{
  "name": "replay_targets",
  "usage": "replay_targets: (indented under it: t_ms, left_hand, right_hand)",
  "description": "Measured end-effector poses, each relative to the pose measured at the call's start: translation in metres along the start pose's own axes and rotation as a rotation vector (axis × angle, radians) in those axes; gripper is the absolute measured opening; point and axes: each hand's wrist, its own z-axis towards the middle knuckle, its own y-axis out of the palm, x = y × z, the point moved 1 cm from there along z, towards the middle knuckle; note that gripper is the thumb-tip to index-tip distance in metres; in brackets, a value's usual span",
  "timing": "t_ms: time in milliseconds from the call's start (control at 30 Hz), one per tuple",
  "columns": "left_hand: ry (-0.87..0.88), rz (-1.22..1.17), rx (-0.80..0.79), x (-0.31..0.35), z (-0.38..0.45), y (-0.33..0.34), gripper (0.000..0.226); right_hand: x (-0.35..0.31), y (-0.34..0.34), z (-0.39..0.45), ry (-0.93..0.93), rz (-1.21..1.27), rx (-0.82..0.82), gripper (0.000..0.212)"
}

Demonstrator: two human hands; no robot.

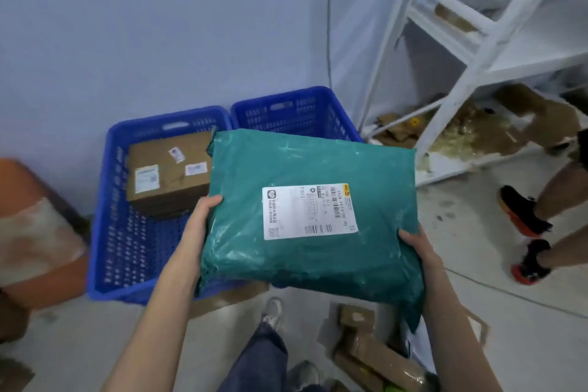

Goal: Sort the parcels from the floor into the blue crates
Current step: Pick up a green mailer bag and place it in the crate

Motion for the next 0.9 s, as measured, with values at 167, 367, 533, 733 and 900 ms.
replay_targets:
  t_ms: [167, 367, 533, 733, 900]
  left_hand:
    - [0.133, -0.167, 0.171, 0.025, -0.016, -0.071, 0.051]
    - [0.163, -0.213, 0.236, 0.058, -0.012, -0.149, 0.040]
    - [0.178, -0.015, 0.289, 0.095, 0.012, -0.215, 0.018]
    - [0.077, 0.016, 0.299, 0.142, 0.059, -0.299, 0.026]
    - [-0.006, 0.097, 0.228, 0.167, 0.115, -0.339, 0.042]
  right_hand:
    - [0.021, 0.078, 0.017, 0.058, -0.030, -0.167, 0.059]
    - [0.051, 0.160, 0.040, 0.093, -0.164, -0.262, 0.077]
    - [0.095, 0.228, 0.065, 0.186, -0.211, -0.339, 0.064]
    - [0.137, 0.312, 0.108, 0.235, -0.307, -0.323, 0.085]
    - [0.151, 0.356, 0.149, 0.286, -0.398, -0.281, 0.091]
